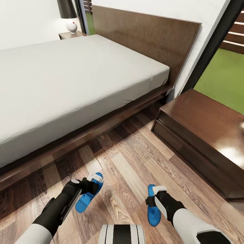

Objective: In the bedroom, move the book from the bed onto either nightstand, and place the two sandals side by side next to the bed.

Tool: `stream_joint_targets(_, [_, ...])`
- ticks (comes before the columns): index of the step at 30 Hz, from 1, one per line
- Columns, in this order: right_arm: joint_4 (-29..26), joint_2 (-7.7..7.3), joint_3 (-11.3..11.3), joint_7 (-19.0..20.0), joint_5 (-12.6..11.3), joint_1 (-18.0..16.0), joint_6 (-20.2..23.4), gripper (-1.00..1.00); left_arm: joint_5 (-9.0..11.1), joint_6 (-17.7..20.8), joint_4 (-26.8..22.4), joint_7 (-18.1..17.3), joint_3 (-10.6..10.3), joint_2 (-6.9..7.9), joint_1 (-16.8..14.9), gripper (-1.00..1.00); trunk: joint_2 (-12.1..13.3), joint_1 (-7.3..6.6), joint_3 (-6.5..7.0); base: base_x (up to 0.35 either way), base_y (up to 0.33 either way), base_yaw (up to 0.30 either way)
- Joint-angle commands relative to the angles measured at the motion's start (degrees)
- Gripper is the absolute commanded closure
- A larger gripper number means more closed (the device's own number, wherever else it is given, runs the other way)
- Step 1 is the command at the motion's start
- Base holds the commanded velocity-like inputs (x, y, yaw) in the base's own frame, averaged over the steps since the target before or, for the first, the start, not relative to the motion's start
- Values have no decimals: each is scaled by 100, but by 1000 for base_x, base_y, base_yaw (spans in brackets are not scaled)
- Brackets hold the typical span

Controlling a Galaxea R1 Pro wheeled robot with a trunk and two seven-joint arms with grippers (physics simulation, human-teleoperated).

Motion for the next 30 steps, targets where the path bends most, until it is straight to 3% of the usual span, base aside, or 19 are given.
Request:
stream_joint_targets(1, [-12,-2,42,-26,-16,-8,37,-100,-69,9,-9,-47,-7,4,-1,100,-3,2,-26,0,0,0])
stream_joint_targets(5, [-9,7,45,-26,-18,-70,37,-100,-69,6,-5,-47,-9,4,-2,100,-8,12,-115,0,0,0])
stream_joint_targets(14, [-4,142,51,-26,1,-174,37,-100,-72,-3,-2,-45,-10,4,-2,100,-12,20,-181,0,0,0])
stream_joint_targets(30, [-7,153,50,-26,0,-197,37,-100,-77,-17,6,-44,-11,4,-2,100,-23,40,-358,0,0,0])
